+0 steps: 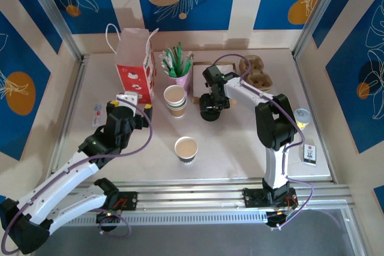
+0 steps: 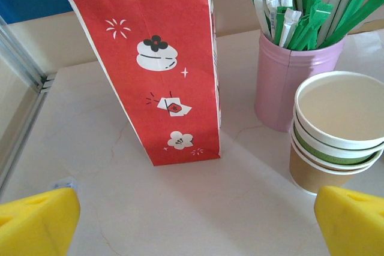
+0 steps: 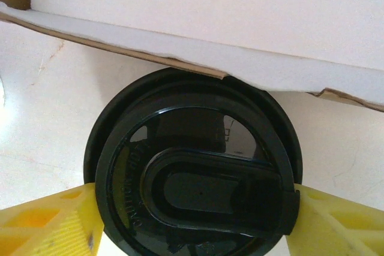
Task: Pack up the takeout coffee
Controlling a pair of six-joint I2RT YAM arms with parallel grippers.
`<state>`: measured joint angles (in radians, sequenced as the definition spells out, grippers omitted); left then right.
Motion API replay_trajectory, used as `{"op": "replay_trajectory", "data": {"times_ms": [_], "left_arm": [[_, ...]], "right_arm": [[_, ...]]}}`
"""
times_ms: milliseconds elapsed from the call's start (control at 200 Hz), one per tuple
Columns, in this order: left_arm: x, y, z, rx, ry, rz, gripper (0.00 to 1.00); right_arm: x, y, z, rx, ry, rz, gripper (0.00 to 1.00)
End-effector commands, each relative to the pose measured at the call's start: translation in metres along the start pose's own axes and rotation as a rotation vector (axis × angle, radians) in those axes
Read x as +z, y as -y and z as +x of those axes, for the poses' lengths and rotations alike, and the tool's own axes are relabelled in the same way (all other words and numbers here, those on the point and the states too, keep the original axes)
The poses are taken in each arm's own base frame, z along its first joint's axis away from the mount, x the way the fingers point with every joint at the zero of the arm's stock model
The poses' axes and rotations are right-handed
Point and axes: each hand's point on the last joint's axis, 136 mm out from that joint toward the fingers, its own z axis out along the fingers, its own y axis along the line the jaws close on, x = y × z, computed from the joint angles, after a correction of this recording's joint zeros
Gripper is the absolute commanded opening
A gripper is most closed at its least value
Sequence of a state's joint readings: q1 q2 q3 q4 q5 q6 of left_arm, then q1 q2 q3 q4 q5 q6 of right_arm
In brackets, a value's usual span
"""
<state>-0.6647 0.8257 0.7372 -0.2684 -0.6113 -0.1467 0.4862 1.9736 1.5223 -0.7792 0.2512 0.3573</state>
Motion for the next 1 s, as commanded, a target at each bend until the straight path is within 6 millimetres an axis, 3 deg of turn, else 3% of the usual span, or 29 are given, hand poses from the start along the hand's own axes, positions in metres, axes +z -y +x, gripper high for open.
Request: {"op": "replay_trajectory", "data": {"times_ms": [0, 425, 795, 995], "left_arm": [[0.001, -0.002, -0.003, 0.004, 0.023, -0.009, 1.0], [0.0, -0.002, -0.004, 0.003, 0.024, -0.007, 1.0], [0.001, -0.001, -0.002, 0.004, 0.016, 0.001, 1.0], [0.001, 0.009, 0.001, 0.007, -0.008, 0.055, 1.0]], "right_arm": [[-0.002, 0.001, 0.0, -0.001, -0.008, -0.003, 0.7], [-0.041, -0.01, 0.005, -0.029, 0.074, -0.024, 0.66], [-0.043, -0.007, 0.015, -0.045, 0.087, -0.034, 0.66], [-0.041, -0.009, 0.013, 0.015, 0.109, -0.142, 0.66]]}}
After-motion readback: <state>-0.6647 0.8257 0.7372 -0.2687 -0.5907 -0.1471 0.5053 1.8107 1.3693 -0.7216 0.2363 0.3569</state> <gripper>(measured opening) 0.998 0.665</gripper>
